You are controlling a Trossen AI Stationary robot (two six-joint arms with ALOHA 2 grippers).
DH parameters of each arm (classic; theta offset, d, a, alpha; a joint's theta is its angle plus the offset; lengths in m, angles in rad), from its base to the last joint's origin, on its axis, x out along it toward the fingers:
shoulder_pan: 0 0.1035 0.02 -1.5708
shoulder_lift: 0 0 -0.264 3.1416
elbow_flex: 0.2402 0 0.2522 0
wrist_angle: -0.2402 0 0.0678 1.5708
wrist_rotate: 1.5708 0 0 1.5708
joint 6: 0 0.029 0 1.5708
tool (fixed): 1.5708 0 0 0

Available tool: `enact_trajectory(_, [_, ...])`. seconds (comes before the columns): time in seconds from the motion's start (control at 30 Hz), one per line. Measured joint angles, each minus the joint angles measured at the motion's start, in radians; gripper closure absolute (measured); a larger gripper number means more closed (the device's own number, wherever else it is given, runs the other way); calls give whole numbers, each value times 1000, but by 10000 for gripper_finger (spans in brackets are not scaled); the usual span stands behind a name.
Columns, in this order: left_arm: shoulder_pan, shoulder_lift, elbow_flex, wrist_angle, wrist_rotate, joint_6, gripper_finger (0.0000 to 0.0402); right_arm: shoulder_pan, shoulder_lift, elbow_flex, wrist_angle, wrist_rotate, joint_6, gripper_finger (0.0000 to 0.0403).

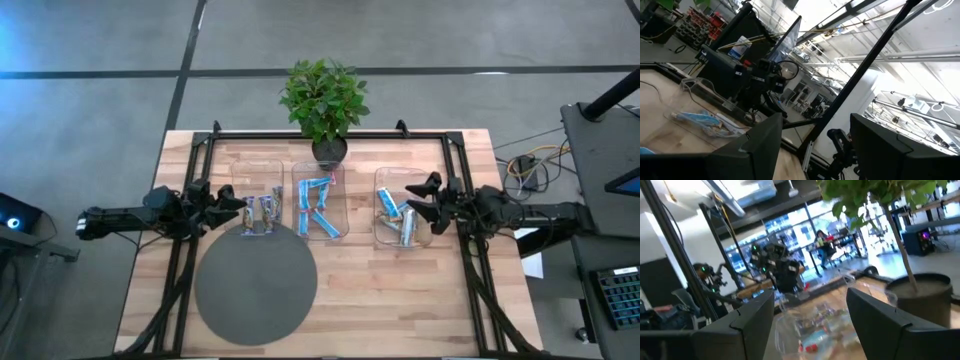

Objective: Pick and place Granola Bars by type
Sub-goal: Return to Home Position

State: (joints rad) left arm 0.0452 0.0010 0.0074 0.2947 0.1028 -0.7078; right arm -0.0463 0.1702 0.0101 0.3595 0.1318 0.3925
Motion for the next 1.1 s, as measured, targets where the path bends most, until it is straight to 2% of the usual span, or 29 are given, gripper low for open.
enact_trajectory(0.27, [0,0,0,0,0,0,186,0,-118,0,-330,-2,0,160])
enact_trajectory(0.4, [0,0,0,0,1,0,186,0,-170,0,-324,-7,-1,164])
enact_trajectory(1.1, [0,0,-1,0,0,0,186,0,-170,-1,-329,-1,0,165])
